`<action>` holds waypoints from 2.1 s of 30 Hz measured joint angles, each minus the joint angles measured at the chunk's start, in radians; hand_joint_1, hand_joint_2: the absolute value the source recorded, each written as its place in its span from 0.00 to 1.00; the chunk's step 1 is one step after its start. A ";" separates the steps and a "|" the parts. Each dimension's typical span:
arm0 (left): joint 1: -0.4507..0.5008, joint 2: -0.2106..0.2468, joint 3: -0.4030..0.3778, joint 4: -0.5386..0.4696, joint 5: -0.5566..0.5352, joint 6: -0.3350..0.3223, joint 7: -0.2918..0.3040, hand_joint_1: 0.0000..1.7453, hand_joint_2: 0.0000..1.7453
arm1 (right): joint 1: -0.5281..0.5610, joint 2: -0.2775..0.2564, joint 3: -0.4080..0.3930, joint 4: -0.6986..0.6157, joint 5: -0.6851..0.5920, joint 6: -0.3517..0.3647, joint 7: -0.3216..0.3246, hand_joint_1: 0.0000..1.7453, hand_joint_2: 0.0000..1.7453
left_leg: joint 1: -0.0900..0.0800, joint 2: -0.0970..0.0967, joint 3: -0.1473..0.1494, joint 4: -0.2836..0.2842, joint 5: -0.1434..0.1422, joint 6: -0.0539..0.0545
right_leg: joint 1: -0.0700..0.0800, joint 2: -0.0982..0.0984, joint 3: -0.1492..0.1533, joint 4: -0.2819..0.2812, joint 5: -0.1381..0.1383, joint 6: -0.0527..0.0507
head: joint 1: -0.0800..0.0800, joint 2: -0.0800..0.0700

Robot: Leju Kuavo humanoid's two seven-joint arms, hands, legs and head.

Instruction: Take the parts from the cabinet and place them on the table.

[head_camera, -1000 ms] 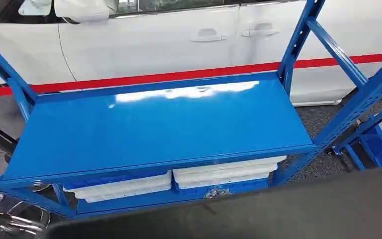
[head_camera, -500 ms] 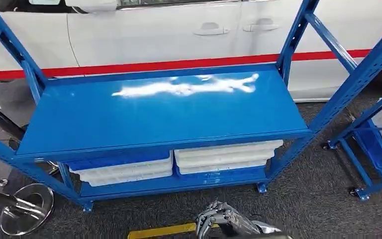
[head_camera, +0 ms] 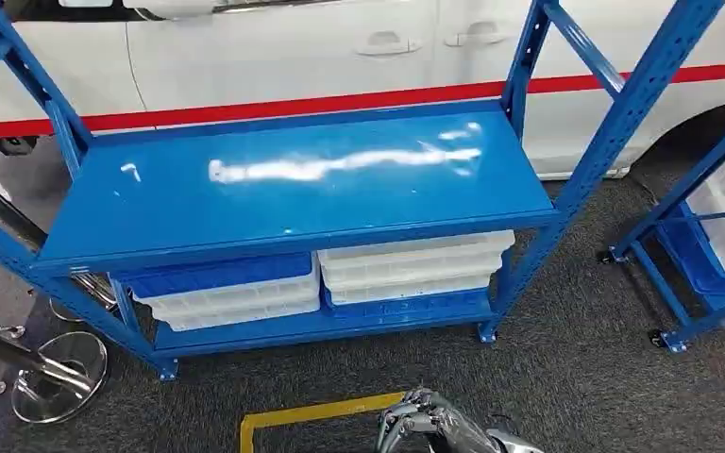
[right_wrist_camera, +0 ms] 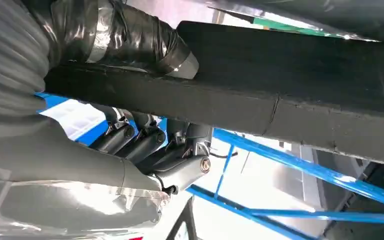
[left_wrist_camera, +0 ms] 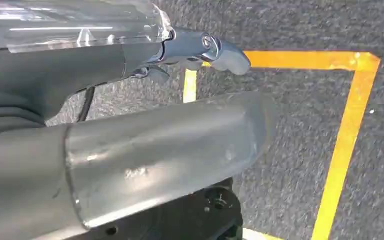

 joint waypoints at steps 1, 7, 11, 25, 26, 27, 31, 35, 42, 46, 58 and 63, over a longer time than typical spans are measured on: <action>0.000 0.000 -0.001 0.000 0.000 -0.003 -0.003 0.00 0.00 | 0.000 -0.001 0.000 -0.002 0.005 -0.003 -0.003 0.95 1.00 | 0.001 0.000 -0.017 0.060 -0.067 -0.001 | 0.002 -0.002 -0.014 0.000 0.011 -0.008 | 0.000 0.000; -0.008 0.000 -0.008 0.000 0.000 -0.019 -0.016 0.00 0.00 | -0.002 -0.007 0.004 -0.008 0.030 -0.015 -0.015 0.95 1.00 | -0.003 -0.001 0.065 0.172 -0.053 0.011 | 0.021 -0.003 -0.121 0.018 0.081 -0.010 | 0.000 0.000; -0.018 0.008 -0.008 0.000 0.000 -0.020 -0.018 0.00 0.00 | -0.005 -0.009 0.004 -0.019 0.034 -0.024 -0.015 0.95 1.00 | -0.022 -0.001 0.241 -0.091 -0.104 0.038 | 0.023 -0.009 -0.143 0.021 0.120 0.007 | 0.000 0.000; -0.017 0.005 -0.010 0.001 0.000 -0.022 -0.016 0.00 0.00 | -0.020 -0.021 0.004 -0.024 0.033 -0.026 -0.015 0.95 1.00 | -0.016 0.010 0.050 -0.051 0.043 0.043 | 0.004 0.002 0.048 -0.011 -0.031 0.044 | 0.000 0.000; -0.017 0.005 -0.010 0.001 0.000 -0.022 -0.017 0.00 0.00 | -0.022 -0.021 0.004 -0.024 0.033 -0.025 -0.015 0.95 1.00 | -0.016 0.010 0.050 -0.054 0.053 0.036 | 0.005 0.001 0.039 -0.008 -0.031 0.037 | 0.000 0.000; -0.016 0.005 -0.010 0.001 -0.001 -0.022 -0.017 0.00 0.00 | -0.024 -0.021 0.004 -0.024 0.032 -0.026 -0.015 0.95 1.00 | -0.015 0.010 0.048 -0.057 0.061 0.031 | 0.008 0.001 0.035 -0.007 -0.027 0.033 | 0.000 0.000; -0.011 0.005 -0.015 0.002 -0.002 -0.022 -0.016 0.00 0.00 | -0.028 -0.022 0.006 -0.024 0.032 -0.025 -0.014 0.95 1.00 | -0.009 0.002 0.009 0.009 -0.032 0.012 | 0.001 -0.005 -0.006 -0.016 0.021 -0.006 | 0.000 0.000; -0.013 0.004 -0.016 0.002 -0.005 -0.022 -0.019 0.00 0.00 | -0.027 -0.022 0.013 -0.024 0.044 -0.030 -0.015 0.95 1.00 | -0.007 0.002 -0.025 0.247 -0.145 0.002 | 0.005 -0.006 -0.072 -0.010 0.067 -0.005 | 0.000 0.000; -0.017 0.004 -0.020 0.002 -0.014 -0.021 -0.030 0.00 0.00 | -0.037 -0.022 0.015 -0.028 0.051 -0.030 -0.018 0.95 1.00 | -0.014 -0.008 0.209 -0.094 -0.069 0.018 | 0.006 -0.010 -0.138 0.005 0.127 0.028 | 0.000 0.000; -0.017 0.004 -0.032 0.002 -0.022 -0.021 -0.034 0.00 0.00 | -0.043 -0.029 0.016 -0.031 0.059 -0.031 -0.023 0.95 1.00 | -0.008 -0.001 0.190 -0.103 -0.047 0.052 | 0.004 -0.005 -0.162 0.058 0.062 0.044 | 0.000 0.000; -0.021 -0.008 -0.043 0.002 -0.025 -0.017 -0.009 0.00 0.00 | -0.053 -0.040 0.017 -0.039 0.074 -0.041 -0.037 0.95 1.00 | -0.022 0.009 0.138 -0.077 -0.017 0.045 | 0.031 -0.001 -0.034 -0.002 0.034 -0.001 | 0.000 0.000; -0.023 -0.010 -0.048 0.002 -0.026 0.003 -0.004 0.00 0.00 | -0.063 -0.040 0.017 -0.045 0.048 -0.031 -0.050 0.95 1.00 | -0.017 0.000 0.056 0.116 -0.150 0.017 | 0.011 0.007 -0.038 -0.035 0.064 -0.010 | 0.000 0.000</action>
